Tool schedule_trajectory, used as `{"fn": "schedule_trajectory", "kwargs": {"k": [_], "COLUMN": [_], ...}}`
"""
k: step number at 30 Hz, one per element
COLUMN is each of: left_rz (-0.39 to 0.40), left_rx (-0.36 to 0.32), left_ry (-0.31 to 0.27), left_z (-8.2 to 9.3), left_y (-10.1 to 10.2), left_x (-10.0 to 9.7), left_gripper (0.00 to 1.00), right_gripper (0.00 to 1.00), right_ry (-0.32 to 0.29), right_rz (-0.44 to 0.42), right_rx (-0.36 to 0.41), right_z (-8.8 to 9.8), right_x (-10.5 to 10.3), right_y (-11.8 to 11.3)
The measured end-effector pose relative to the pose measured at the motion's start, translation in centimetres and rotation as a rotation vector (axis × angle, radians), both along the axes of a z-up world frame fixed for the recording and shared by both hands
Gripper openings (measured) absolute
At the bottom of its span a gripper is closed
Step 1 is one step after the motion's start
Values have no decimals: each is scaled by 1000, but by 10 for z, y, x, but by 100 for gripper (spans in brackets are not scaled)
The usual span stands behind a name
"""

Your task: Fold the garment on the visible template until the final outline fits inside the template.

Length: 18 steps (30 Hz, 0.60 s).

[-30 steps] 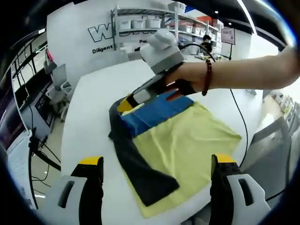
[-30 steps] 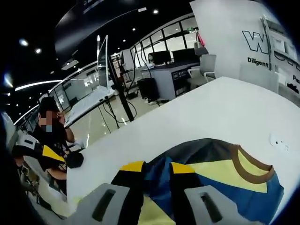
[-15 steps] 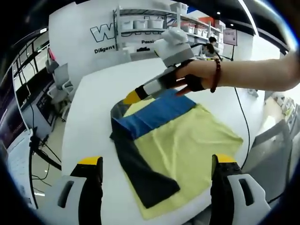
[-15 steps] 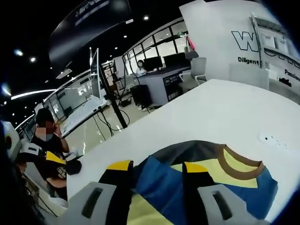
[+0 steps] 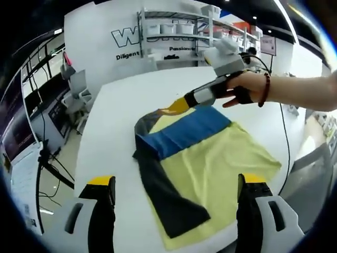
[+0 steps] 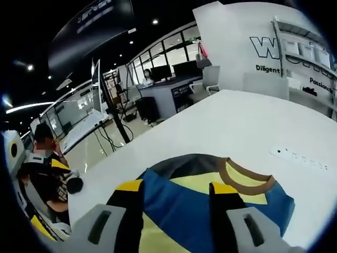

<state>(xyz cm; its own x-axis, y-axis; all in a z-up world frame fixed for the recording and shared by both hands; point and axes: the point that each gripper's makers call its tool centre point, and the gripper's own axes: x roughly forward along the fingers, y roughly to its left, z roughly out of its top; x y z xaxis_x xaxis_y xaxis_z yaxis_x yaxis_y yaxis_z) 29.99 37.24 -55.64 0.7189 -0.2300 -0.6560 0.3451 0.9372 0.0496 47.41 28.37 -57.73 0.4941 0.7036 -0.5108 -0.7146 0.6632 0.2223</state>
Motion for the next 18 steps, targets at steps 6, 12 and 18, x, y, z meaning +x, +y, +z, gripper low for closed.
{"fn": "schedule_trajectory", "kwargs": {"k": [6, 12, 18], "left_rz": [20, 61, 78], "left_rx": [2, -12, -16], "left_ry": [3, -7, -7], "left_z": [-2, 0, -3], "left_y": [2, 7, 8], "left_x": [4, 12, 20], "left_gripper": [99, 99, 99], "right_gripper": [55, 59, 59], "right_ry": [1, 9, 25], "right_rz": [-31, -76, -109], "right_rx": [-29, -46, -71], "right_z": [-3, -6, -13], "right_x": [4, 8, 8], "right_y": [-18, -40, -62]}}
